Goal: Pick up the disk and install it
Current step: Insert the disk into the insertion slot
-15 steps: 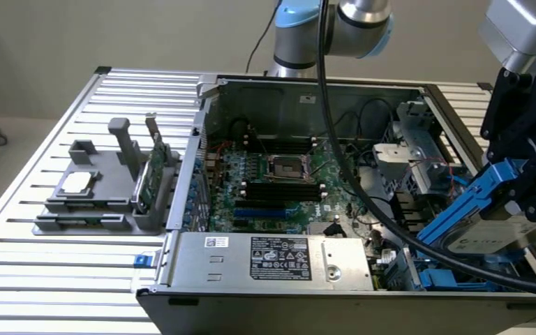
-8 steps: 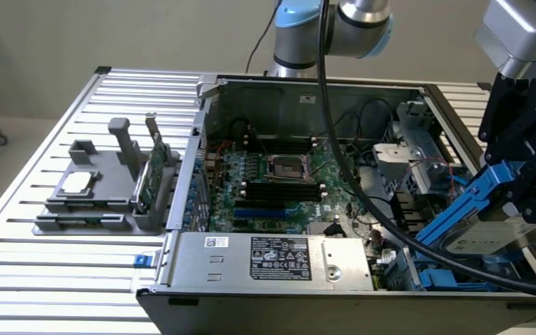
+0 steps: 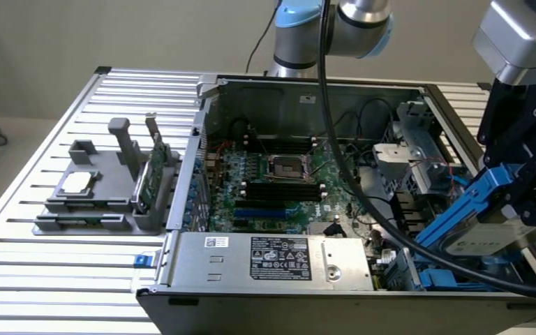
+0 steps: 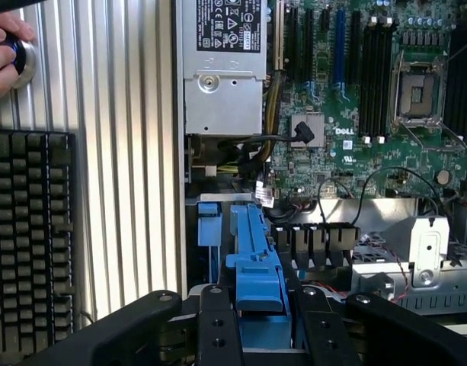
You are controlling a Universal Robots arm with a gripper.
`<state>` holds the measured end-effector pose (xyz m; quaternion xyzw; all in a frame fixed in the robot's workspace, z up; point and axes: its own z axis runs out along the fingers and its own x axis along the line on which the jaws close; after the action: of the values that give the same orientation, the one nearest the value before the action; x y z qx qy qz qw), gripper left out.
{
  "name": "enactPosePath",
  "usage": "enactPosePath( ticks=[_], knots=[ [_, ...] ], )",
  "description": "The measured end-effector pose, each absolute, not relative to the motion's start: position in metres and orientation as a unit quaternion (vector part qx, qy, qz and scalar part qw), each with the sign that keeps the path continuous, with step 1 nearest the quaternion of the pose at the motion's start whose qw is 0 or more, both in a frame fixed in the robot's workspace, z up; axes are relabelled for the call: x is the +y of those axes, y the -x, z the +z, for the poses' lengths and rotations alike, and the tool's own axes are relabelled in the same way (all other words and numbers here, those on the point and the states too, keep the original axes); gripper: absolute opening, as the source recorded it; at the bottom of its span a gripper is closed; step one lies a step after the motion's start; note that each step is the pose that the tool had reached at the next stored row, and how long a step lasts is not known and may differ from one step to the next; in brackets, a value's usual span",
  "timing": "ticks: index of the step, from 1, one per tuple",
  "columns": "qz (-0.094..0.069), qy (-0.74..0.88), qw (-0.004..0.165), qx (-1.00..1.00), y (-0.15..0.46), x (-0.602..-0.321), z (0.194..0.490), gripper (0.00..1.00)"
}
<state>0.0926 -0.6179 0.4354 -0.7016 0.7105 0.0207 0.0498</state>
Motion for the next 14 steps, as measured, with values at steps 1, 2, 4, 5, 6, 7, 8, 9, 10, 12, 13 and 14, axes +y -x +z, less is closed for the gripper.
enactPosePath(
  ticks=[1, 2, 4, 5, 6, 7, 8, 9, 10, 12, 13, 14],
  knots=[
    [0.02, 0.702, 0.05, 0.71, -0.0925, -0.6179, 0.4348, 0.33],
    [0.02, 0.702, 0.05, 0.71, -0.0925, -0.6179, 0.4342, 0.33],
    [0.02, 0.702, 0.05, 0.71, -0.0925, -0.6179, 0.4333, 0.33],
    [0.02, 0.702, 0.049, 0.71, -0.0925, -0.6179, 0.4328, 0.33],
    [0.019, 0.702, 0.049, 0.71, -0.0925, -0.6179, 0.4324, 0.33],
    [0.019, 0.702, 0.049, 0.71, -0.0925, -0.6178, 0.4318, 0.33],
    [0.019, 0.702, 0.049, 0.711, -0.0925, -0.6178, 0.4312, 0.33],
    [0.019, 0.702, 0.048, 0.71, -0.0925, -0.6178, 0.4306, 0.33],
    [0.019, 0.702, 0.048, 0.71, -0.0925, -0.6177, 0.43, 0.33],
    [0.018, 0.702, 0.048, 0.711, -0.0925, -0.6175, 0.4287, 0.33],
    [0.018, 0.702, 0.048, 0.711, -0.0925, -0.6174, 0.4279, 0.33],
    [0.018, 0.702, 0.048, 0.711, -0.0925, -0.6172, 0.4271, 0.33]
  ],
)
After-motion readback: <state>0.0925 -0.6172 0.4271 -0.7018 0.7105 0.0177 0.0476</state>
